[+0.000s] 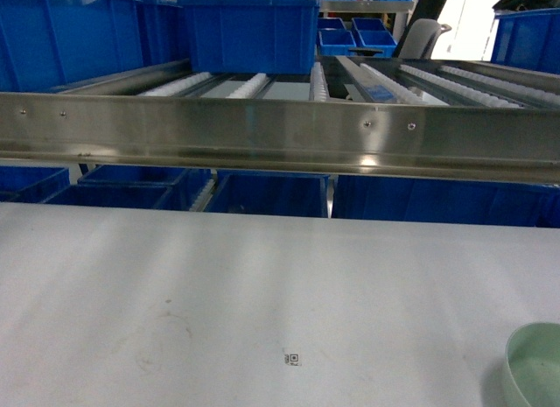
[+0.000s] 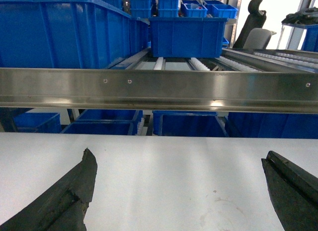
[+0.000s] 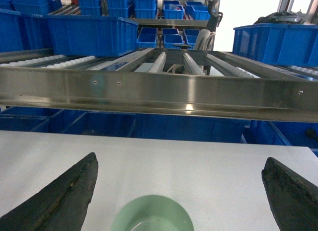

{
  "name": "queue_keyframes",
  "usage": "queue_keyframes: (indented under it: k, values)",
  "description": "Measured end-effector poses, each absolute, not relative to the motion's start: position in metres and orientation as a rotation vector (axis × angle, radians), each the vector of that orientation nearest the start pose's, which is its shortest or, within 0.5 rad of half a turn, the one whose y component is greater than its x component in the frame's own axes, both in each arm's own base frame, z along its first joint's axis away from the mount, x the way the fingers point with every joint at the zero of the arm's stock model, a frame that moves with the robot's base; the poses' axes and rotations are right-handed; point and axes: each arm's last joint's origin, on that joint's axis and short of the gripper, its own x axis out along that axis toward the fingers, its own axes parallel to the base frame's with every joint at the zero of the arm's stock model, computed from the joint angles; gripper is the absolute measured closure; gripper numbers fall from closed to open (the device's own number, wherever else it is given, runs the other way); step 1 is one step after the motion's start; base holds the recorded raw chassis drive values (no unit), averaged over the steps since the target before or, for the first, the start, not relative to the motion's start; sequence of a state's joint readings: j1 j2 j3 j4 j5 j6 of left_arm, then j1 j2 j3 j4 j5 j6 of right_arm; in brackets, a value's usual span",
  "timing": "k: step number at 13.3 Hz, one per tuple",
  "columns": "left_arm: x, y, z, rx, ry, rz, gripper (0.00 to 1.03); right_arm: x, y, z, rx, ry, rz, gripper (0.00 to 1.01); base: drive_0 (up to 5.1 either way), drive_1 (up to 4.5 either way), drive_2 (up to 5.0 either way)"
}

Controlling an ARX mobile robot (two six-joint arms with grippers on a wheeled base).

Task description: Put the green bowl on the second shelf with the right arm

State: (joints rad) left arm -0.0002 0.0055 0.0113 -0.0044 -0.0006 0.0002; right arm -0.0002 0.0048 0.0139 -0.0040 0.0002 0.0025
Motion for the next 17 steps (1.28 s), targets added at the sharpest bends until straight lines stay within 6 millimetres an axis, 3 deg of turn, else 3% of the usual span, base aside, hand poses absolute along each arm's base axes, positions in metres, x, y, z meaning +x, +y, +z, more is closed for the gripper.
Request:
queue_keyframes:
  k: [11,15,17]
  values:
    - [0.097,0.0,0.166,0.0,-0.001,0.0,0.05,0.098,0.0,0.169,0.001,-0.015,0.008,0.03,0.0,0.0,0.0]
    - [0.097,0.0,0.166,0.0,-0.001,0.0,0.05,0.119,0.004,0.161,-0.046,0.098,0.066,0.03,0.0,0.0,0.0]
    - [0.097,0.0,0.166,0.0,-0.001,0.0,0.05,0.14,0.004,0.163,-0.091,0.182,0.121,0.03,0.0,0.0,0.0]
